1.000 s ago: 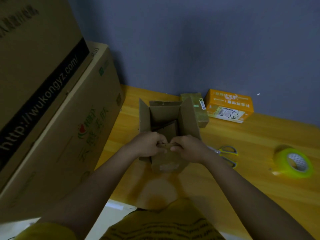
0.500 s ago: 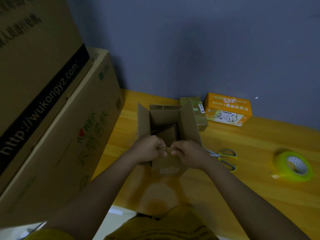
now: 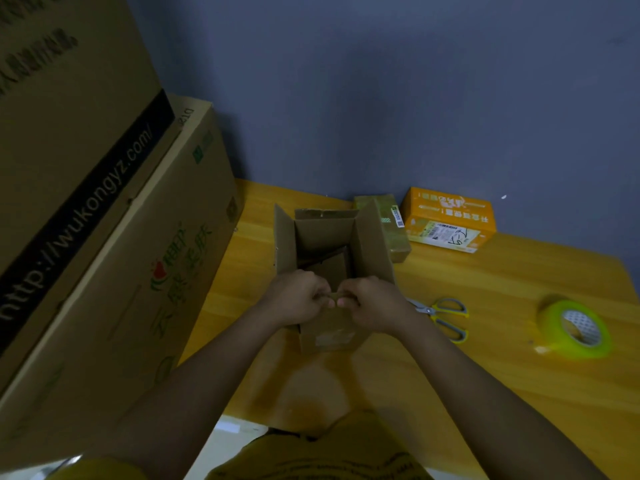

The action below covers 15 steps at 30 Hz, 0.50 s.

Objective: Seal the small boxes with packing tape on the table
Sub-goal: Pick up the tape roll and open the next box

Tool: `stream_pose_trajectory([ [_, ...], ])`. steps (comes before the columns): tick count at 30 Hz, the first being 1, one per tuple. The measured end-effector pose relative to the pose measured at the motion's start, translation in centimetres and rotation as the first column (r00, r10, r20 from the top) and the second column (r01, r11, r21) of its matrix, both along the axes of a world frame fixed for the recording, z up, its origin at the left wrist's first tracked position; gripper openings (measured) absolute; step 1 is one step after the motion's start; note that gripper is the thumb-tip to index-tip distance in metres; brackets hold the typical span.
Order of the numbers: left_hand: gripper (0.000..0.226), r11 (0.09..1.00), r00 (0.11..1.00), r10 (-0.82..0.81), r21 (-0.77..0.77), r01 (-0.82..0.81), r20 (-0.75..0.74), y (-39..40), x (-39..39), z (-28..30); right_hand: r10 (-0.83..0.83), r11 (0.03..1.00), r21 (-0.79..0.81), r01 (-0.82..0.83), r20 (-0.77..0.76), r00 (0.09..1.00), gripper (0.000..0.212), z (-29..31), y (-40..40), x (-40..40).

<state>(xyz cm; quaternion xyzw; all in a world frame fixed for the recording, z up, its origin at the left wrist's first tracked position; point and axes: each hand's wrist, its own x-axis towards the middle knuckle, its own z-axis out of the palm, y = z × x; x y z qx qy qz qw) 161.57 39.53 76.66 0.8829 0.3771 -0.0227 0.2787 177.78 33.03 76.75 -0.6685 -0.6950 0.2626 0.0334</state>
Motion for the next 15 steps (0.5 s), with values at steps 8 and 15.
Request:
stream_pose_trajectory([
  [8, 0.023, 1.000, 0.995, -0.009, -0.009, 0.008, -0.101, 1.7, -0.4, 1.0, -0.060, 0.996, -0.057, 0.062, 0.034, 0.998, 0.014, 0.2, 1.5, -1.7],
  [15, 0.029, 0.995, 0.981, -0.070, -0.087, 0.055, -0.179, 2.2, 1.5, 1.2, -0.108, 0.872, 0.473, 0.126, -0.064, 0.992, 0.026, -0.9, -1.4, -0.2],
])
